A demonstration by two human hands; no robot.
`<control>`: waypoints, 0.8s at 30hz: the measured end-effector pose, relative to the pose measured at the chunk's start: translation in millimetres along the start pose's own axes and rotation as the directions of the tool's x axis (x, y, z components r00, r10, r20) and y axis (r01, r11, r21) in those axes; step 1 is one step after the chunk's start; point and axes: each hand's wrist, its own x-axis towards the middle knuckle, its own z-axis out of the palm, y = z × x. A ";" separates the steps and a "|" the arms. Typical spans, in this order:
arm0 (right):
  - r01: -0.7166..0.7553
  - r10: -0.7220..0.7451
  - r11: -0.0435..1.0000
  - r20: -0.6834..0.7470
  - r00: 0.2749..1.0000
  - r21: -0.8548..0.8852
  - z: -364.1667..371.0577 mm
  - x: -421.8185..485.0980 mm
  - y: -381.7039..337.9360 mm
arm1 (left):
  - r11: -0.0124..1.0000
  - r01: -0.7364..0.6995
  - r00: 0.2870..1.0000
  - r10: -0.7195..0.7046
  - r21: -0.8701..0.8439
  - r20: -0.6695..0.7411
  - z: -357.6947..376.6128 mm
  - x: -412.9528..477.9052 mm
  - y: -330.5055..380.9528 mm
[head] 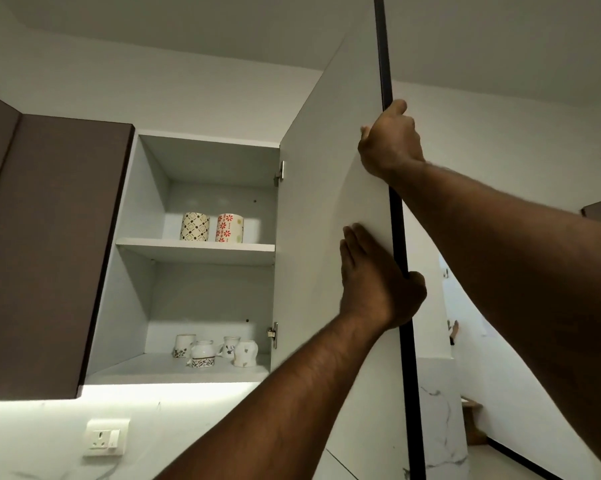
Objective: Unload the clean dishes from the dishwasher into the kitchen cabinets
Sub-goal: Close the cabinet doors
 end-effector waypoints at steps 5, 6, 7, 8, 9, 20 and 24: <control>-0.001 0.001 1.000 -0.019 1.000 0.020 2.0 -7.4 -11.0 | 0.999 0.009 1.000 -0.009 -0.039 0.002 -14.4 -13.4 0.7; 0.001 0.000 1.000 -0.021 1.000 0.017 3.0 -8.8 -14.9 | 0.999 0.010 1.000 -0.009 -0.046 0.009 -18.8 -14.7 -0.5; 0.006 -0.006 1.000 -0.026 1.000 0.013 4.4 -10.9 -19.7 | 0.999 0.008 1.000 -0.007 -0.052 0.015 -24.1 -16.0 -2.7; 0.011 -0.011 1.000 -0.037 0.999 0.005 5.8 -13.1 -24.9 | 0.998 0.009 1.000 -0.008 -0.056 0.021 -29.8 -17.4 -5.1; 0.016 -0.016 1.000 -0.047 0.999 -0.006 6.2 -15.2 -29.6 | 0.998 0.003 1.000 -0.001 -0.067 0.028 -34.0 -18.0 -7.6; 0.023 -0.024 1.000 -0.052 0.998 -0.019 41.9 -55.5 -125.6 | 0.993 -0.050 0.999 0.048 -0.104 -0.019 -115.0 -24.3 -70.1; 0.013 -0.014 0.995 0.009 1.000 0.104 62.7 -70.1 -166.2 | 0.982 -0.121 0.991 0.127 -0.147 0.030 -170.8 -47.2 -92.1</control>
